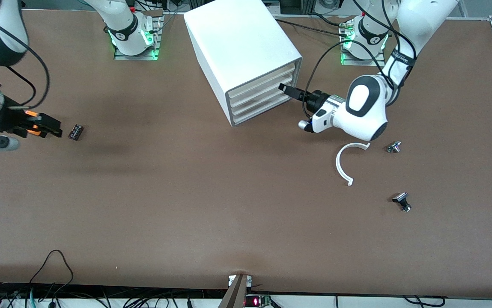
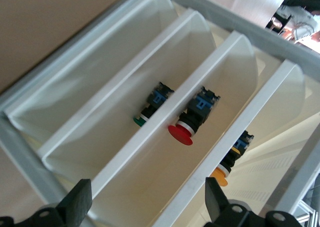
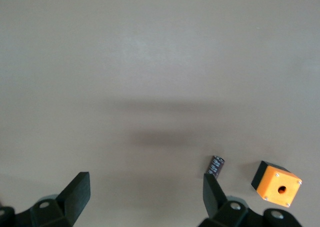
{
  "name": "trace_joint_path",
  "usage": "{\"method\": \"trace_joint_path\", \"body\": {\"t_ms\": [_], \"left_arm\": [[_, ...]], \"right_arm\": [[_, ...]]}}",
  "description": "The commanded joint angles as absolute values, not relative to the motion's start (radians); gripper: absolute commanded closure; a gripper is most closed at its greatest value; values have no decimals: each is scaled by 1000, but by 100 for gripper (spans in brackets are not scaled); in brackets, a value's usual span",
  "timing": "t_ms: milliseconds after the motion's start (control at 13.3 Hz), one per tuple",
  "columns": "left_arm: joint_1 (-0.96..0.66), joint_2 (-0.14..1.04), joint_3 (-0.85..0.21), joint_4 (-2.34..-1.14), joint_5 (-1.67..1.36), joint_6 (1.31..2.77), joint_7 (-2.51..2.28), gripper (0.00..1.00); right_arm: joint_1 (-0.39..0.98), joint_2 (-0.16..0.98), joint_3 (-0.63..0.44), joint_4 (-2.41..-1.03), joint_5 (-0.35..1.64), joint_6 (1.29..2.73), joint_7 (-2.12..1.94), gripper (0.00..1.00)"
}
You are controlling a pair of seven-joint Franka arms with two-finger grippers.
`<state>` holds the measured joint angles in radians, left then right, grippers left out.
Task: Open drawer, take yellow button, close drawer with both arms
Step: 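Grip the drawer handle with the left gripper and pull the drawer open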
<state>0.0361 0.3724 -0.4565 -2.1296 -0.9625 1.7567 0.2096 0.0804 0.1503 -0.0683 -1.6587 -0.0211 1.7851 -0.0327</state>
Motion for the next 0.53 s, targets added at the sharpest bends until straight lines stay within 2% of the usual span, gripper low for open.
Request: {"method": "trace_joint_path", "body": {"t_ms": [0,451], "left_arm": [[44,333,-501,-2164,-988,1770,232,2],[48,319,-506,-2164,-1012,1755,230,4]], "right_arm": [[92,160,-71,-1635,-38,1779,-23,0],[97,161,-71,-1634,-40,1779,-23,0]]}}
